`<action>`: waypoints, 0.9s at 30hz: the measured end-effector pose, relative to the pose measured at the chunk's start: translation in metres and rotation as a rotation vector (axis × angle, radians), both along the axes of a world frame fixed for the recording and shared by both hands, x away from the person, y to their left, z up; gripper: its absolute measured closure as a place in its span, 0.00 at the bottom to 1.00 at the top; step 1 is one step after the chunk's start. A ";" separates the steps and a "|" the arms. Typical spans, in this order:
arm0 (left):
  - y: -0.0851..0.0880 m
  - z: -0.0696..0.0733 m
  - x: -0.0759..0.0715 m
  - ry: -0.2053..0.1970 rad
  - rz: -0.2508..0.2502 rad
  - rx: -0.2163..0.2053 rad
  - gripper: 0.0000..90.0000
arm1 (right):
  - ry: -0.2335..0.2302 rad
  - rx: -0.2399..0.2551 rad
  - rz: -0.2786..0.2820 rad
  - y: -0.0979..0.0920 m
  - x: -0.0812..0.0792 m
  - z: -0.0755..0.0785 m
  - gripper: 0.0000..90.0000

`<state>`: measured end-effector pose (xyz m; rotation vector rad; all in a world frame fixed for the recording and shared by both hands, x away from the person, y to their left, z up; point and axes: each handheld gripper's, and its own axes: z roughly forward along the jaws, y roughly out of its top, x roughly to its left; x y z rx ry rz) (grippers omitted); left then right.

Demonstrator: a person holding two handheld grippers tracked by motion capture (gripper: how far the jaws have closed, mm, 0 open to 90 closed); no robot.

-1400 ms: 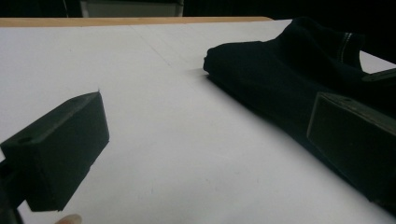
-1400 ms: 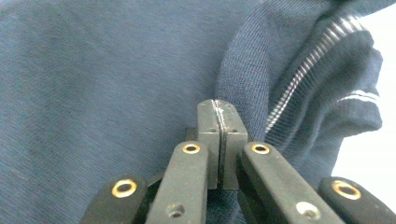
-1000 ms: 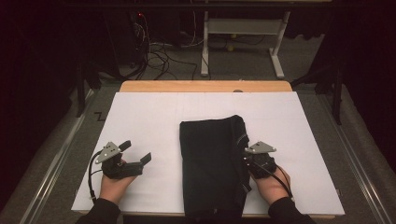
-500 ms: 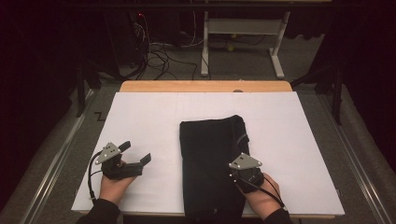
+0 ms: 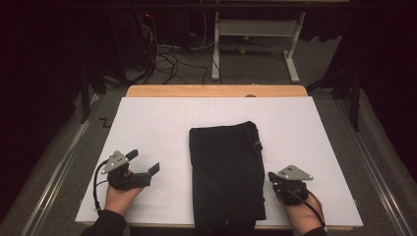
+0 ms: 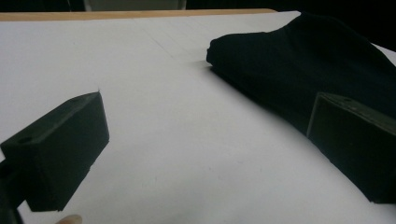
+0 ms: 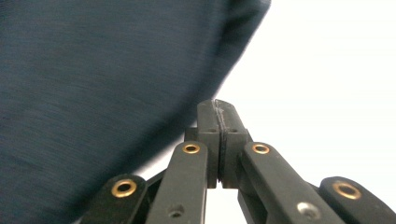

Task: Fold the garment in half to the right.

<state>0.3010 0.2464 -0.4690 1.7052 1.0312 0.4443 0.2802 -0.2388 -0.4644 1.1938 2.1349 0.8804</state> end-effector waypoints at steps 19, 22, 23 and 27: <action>-0.018 0.005 -0.022 -0.044 -0.080 0.053 0.00 | -0.298 0.349 -0.007 -0.061 -0.014 0.007 0.01; -0.017 0.005 -0.022 -0.051 -0.071 0.042 0.00 | -0.301 0.340 0.014 -0.058 -0.014 0.007 0.00; -0.017 0.005 -0.022 -0.055 -0.070 0.043 0.00 | -0.298 0.332 0.021 -0.057 -0.015 0.008 0.00; -0.015 0.005 -0.022 -0.066 -0.066 0.047 0.00 | -0.312 0.327 0.025 -0.056 -0.019 0.008 0.00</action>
